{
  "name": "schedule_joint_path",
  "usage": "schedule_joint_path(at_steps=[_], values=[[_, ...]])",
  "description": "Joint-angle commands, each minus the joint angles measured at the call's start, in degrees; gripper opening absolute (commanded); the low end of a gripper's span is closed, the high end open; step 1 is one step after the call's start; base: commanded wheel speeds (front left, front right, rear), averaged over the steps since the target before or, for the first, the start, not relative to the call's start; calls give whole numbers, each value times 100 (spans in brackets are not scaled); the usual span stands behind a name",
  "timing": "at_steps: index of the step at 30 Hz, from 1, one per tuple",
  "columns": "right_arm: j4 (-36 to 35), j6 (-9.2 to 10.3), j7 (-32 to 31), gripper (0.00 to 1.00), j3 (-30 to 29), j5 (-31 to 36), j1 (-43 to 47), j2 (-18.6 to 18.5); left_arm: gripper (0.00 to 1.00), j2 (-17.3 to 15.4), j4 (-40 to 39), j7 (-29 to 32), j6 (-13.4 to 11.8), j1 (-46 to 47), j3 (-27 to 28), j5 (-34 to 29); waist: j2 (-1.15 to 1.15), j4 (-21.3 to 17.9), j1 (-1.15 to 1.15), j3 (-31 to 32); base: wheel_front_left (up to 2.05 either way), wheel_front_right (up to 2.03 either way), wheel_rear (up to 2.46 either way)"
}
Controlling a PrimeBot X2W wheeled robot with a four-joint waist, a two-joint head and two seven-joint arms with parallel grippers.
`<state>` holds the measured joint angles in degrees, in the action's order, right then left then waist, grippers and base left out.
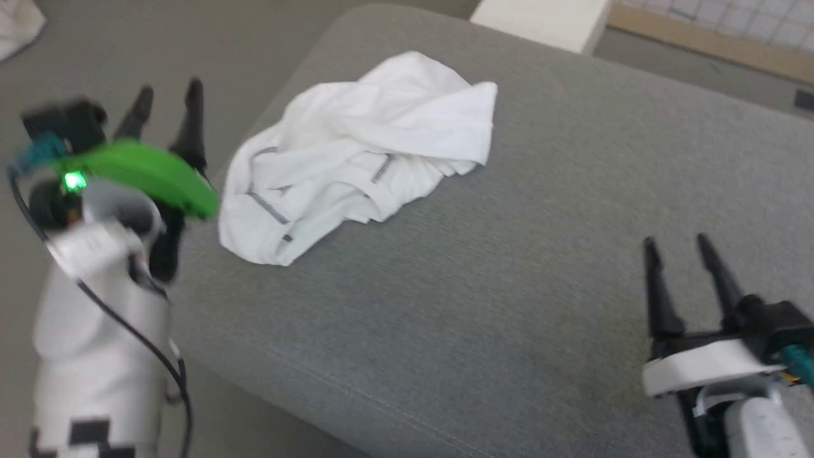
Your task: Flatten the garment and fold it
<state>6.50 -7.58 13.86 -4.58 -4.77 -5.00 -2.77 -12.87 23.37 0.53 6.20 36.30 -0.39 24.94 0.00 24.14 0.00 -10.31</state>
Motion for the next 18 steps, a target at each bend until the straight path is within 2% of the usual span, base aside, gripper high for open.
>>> schedule_joint_path(at_steps=[1, 5, 11, 15, 18], values=[[-102, 9, -39, 100, -159, 106, -122, -10, 100, -91, 224, 259, 46, 365, 20, 191, 0, -535, 0, -555, 0, 0, 0], [-372, 9, -141, 100, -601, 303, -191, -10, 100, -293, 921, 1260, 76, 1057, -39, 500, 0, -915, 0, -938, 0, 0, 0], [-710, 9, -225, 100, -1155, 299, -130, -10, 100, -454, 1647, 2702, 75, 1549, -74, 921, 0, -1341, 0, -1431, 0, 0, 0], [-834, 9, -226, 100, -1321, 262, -81, -10, 100, -468, 1896, 3352, -39, 1665, -101, 1057, 0, -1443, 0, -1662, 0, 0, 0], [-947, 9, -240, 100, -1355, 252, -63, -10, 100, -451, 1958, 3586, -118, 1670, -145, 1078, 0, -1459, 0, -1819, 0, 0, 0]])
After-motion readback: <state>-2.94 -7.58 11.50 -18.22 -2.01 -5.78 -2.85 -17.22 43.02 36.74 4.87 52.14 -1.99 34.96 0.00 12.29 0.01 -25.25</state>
